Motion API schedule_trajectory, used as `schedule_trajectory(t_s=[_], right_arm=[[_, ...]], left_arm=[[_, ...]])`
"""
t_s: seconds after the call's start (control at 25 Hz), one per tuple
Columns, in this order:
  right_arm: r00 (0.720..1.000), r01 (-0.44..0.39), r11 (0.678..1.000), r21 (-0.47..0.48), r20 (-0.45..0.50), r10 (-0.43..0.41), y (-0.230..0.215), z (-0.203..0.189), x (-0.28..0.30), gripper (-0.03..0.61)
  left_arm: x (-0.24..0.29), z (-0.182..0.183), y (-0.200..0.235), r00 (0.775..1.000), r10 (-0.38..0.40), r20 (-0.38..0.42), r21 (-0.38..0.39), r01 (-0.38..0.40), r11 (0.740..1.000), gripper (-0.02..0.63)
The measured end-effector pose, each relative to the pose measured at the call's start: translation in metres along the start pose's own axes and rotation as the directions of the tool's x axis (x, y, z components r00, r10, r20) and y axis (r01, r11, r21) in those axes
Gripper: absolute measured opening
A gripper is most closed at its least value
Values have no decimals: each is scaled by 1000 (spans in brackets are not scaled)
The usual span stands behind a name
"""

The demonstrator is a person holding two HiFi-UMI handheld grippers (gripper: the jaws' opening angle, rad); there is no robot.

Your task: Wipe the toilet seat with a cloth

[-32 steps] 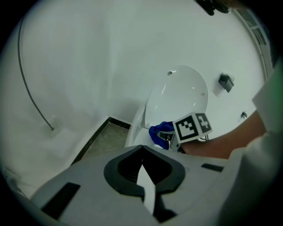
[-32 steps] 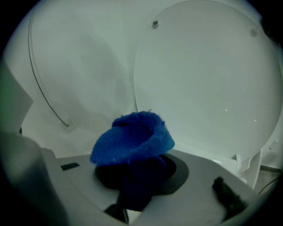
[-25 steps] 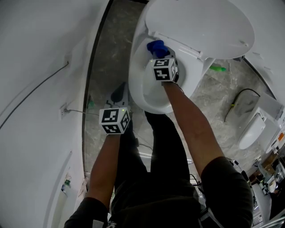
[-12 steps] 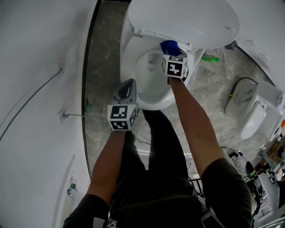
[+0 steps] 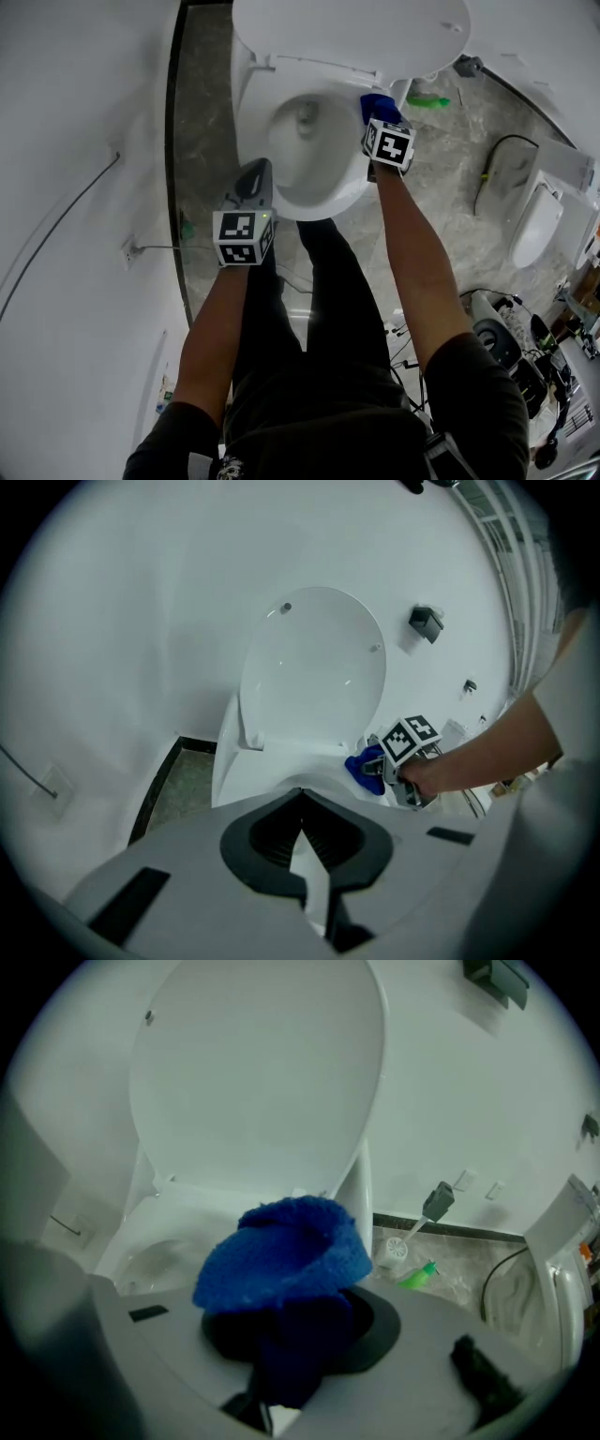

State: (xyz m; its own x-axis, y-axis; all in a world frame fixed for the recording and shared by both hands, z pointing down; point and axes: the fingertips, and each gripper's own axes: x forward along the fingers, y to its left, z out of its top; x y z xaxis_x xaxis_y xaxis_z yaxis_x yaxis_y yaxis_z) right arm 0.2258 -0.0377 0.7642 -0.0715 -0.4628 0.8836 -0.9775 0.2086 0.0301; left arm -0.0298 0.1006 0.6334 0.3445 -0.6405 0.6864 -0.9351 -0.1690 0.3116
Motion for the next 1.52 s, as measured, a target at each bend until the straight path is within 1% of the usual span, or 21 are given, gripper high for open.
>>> schedule_trajectory(t_s=[0.16,0.28,0.48,0.6,0.76,1.04,1.2,1.4,1.52], right_arm=[[999,-11,1000,-19,-52,10,-8,-31,-9,92],[996,-13,999,-40,-87,10,-8,-56,-19,92],[992,-30,992,-119,-127,15,3,-93,-37,92],[987,-51,984,-170,-160,24,13,-117,-50,92],[980,-65,969,-236,-198,18,24,-146,-64,92],[965,-126,935,-331,-260,38,55,-186,-86,92],[950,-166,931,-325,-306,63,79,-213,-101,92],[943,-196,931,-309,-321,92,114,-233,-113,92],[932,-245,911,-331,-338,128,138,-239,-117,92]], left_arm=[[-1,3,-6,1000,-17,-7,16,17,1000,9],[-1,-2,-13,999,-37,-23,22,38,999,11],[-3,-19,-25,997,-61,-54,19,62,998,11],[-9,-23,-24,997,-60,-56,31,62,998,11],[-15,-22,-10,997,-49,-58,36,51,998,10],[-21,-27,3,997,-48,-64,44,51,998,11],[-26,-33,3,996,-59,-72,53,63,997,11],[-35,-40,11,995,-62,-77,56,66,996,11],[-41,-45,21,995,-60,-81,55,65,996,11]])
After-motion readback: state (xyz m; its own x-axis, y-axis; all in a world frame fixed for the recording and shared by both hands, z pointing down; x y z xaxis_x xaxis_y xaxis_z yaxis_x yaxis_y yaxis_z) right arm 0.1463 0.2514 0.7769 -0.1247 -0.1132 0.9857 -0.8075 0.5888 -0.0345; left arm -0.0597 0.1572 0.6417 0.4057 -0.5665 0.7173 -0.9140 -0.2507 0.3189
